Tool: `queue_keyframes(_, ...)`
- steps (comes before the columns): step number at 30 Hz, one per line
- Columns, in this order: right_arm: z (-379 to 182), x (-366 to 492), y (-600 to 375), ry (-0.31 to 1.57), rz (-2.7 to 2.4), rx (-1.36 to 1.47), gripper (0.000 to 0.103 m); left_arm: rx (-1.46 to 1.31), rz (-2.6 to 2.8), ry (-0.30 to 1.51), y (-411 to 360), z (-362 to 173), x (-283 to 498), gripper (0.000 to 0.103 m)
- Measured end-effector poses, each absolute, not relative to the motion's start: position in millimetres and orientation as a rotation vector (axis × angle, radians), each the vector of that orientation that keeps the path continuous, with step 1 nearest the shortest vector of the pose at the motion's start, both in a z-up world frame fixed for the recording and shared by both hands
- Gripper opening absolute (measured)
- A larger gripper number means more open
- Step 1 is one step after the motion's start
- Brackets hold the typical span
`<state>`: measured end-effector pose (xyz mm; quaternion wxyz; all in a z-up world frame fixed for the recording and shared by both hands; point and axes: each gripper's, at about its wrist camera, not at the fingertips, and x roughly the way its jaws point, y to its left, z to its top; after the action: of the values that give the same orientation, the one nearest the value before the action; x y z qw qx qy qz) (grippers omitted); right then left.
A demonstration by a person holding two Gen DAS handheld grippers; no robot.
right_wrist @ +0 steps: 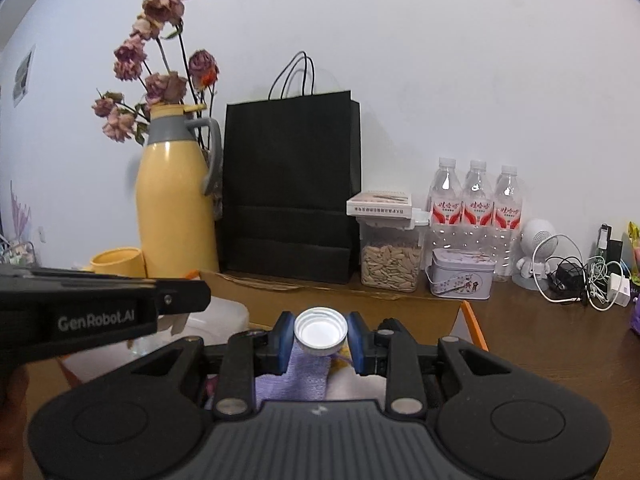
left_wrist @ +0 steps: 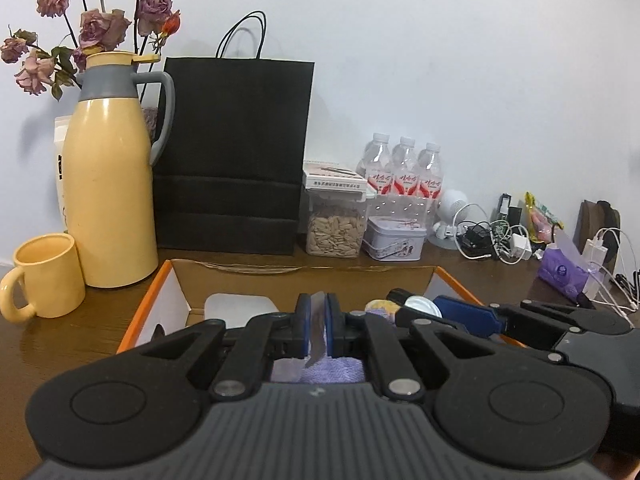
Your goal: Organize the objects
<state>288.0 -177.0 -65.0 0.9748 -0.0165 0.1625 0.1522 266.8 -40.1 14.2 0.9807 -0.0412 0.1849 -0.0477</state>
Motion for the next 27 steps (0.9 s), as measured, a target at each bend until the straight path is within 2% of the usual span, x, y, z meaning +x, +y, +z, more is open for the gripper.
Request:
queue_keyframes(2,-68.7,290.0,-177.5,0.352,0.315,-0.035,0.028,-0.072,-0.077,0.377,-38.8,12.4,268.3,0.011)
queue_keyframes(3,-70.5,290.4,-177.9,0.362,0.318,-0.034,0.028,-0.071,-0.072,0.38,-37.2,11.8,268.4,0.02)
queue_keyframes(4,-71.8,289.6,-178.5,0.365,0.317,-0.033,0.031,-0.075,-0.069,0.382,-35.2,11.5,268.0,0.047)
queue_keyframes(5,-72.7,288.7,-179.1,0.367,0.312,-0.032,0.037,-0.079,-0.049,0.38,-32.7,12.1,267.2,0.067)
queue_keyframes(6,-72.8,287.4,-179.8,0.364,0.306,-0.028,0.056,-0.076,-0.027,0.37,-31.3,12.5,265.5,0.1)
queue_keyframes(7,-72.6,286.1,-181.0,0.356,0.3,-0.025,0.081,-0.069,-0.007,0.35,-30.2,13.0,262.6,0.103)
queue_keyframes(9,-70.9,283.5,-182.4,0.34,0.285,-0.023,0.103,-0.06,0.017,0.328,-28.1,14.3,258.6,0.103)
queue_keyframes(19,-65.6,277.6,-186.6,0.35,0.26,-0.023,0.103,-0.072,0.027,0.357,-22.7,19.2,252.9,0.103)
queue_keyframes(27,-48.6,243.5,-188.5,0.35,0.262,-0.052,0.103,-0.051,0.029,0.369,-9.2,26.9,214.8,0.103)
